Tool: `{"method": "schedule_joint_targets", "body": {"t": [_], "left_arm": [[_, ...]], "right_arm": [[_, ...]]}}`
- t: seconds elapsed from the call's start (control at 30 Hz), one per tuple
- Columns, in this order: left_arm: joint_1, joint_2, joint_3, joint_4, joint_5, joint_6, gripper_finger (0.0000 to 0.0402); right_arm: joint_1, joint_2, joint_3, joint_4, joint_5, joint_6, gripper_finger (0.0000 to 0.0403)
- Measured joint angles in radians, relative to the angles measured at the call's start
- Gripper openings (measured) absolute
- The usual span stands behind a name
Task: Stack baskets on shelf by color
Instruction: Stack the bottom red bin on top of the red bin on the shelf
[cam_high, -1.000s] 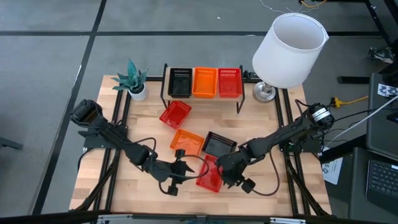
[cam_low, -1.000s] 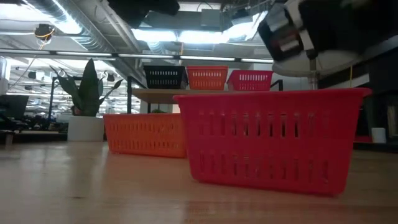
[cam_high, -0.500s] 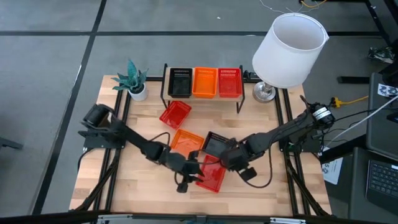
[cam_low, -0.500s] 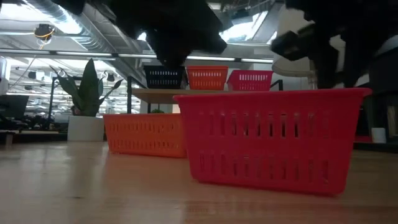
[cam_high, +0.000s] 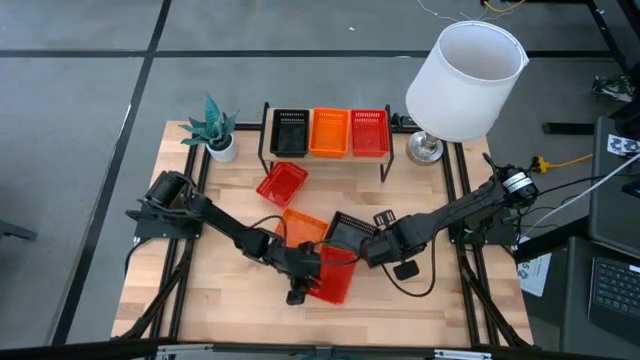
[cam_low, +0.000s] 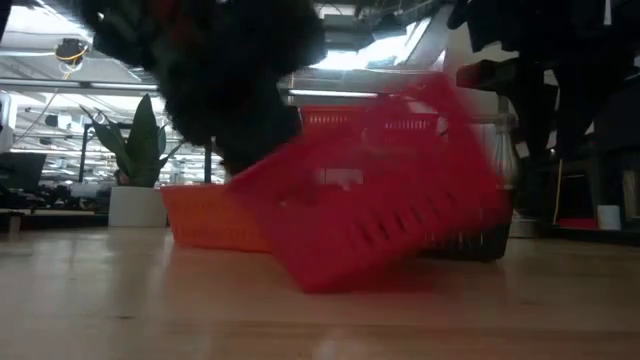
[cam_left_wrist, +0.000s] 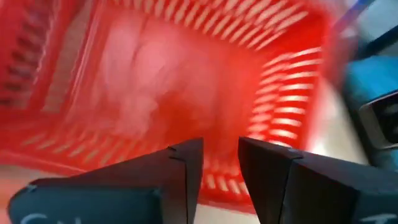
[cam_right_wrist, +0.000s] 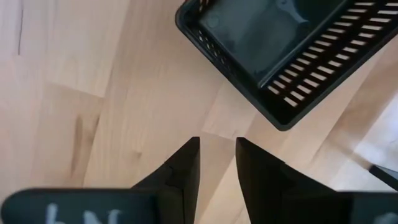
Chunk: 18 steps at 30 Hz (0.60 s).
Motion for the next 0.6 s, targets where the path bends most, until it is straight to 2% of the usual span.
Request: {"method": "schedule_joint_targets", "body": {"t": [0.1, 0.27, 0.47, 0.6], "left_arm": [[-0.005, -0.016, -0.001, -0.125, -0.038, -0.022, 0.0097], [-0.010, -0.032, -0.002, -0.204, -0.052, -0.014, 0.0097], [0.000, -0.049, 0.009, -0.218, -0.132, -0.004, 0.0097], [0.001, -0.050, 0.100, -0.207, -0.159, 0.081, 0.0097]], "right_arm": [[0.000, 0.000, 0.000, 0.000, 0.000, 0.000, 0.0102], [0.000, 0.000, 0.000, 0.003, 0.000, -0.003, 0.0102], [0.000, 0.000, 0.000, 0.010, 0.000, -0.002, 0.0102], [0.000, 0.000, -0.001, 0.011, 0.000, -0.002, 0.0102]]}}
